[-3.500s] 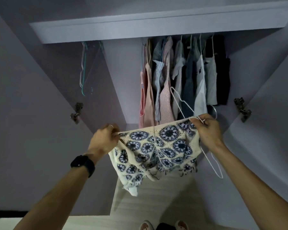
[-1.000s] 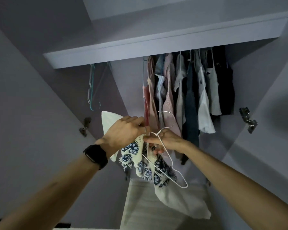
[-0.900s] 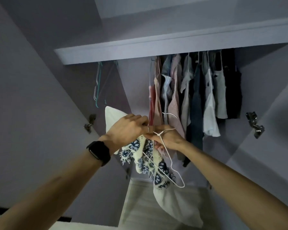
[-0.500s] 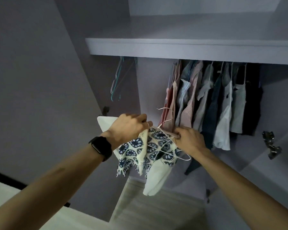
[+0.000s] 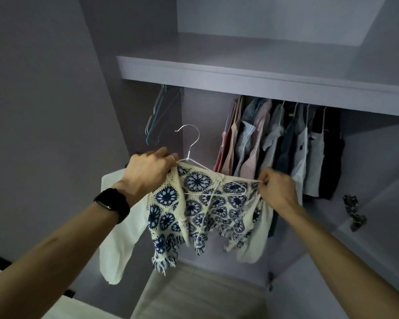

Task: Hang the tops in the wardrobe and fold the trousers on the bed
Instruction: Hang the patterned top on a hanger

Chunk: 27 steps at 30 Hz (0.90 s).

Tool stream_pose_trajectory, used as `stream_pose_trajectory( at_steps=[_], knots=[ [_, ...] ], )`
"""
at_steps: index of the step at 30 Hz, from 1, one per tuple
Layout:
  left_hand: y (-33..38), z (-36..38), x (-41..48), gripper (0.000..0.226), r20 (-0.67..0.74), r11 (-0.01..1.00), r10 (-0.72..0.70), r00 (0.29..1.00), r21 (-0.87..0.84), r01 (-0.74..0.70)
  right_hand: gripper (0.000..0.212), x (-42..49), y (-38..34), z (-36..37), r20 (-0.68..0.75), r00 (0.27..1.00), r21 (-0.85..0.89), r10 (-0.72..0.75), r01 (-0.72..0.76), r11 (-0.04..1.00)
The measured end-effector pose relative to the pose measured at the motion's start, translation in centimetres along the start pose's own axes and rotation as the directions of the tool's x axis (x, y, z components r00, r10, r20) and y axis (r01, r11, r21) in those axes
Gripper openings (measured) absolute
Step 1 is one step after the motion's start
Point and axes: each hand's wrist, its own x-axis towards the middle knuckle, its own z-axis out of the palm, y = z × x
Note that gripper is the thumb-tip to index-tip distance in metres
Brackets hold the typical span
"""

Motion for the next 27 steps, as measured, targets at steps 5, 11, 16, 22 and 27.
stream_pose_trajectory(
  at_steps=[5,11,16,22,27],
  knots=[
    [0.6,0.3,0.0,0.026,-0.044,0.996,-0.028,0.999,-0.081,0.025,0.01,1.2,0.2,-1.4,0.08,0.988,0.215,0.129,-0.144,0.966],
    [1.7,0.1,-0.6,0.036,-0.015,0.983,0.003,1.0,-0.186,-0.005,0.006,1.4,0.6,-1.9,0.102,0.989,0.313,0.108,-0.135,0.94],
    [1.9,-0.3,-0.7,0.038,0.011,0.976,0.012,1.0,-0.216,-0.01,0.014,1.6,0.7,-1.8,0.025,0.998,0.239,0.05,-0.055,0.97],
    [0.5,-0.9,-0.9,0.033,-0.005,0.956,0.0,1.0,-0.293,-0.002,0.017,2.4,0.1,-2.6,0.007,0.999,0.038,-0.047,0.047,0.998],
    [1.7,-0.3,-1.0,0.031,-0.015,0.965,-0.023,1.0,-0.262,0.018,0.011,2.3,-2.4,-2.4,0.035,0.999,0.19,0.001,-0.007,0.982]
  ],
)
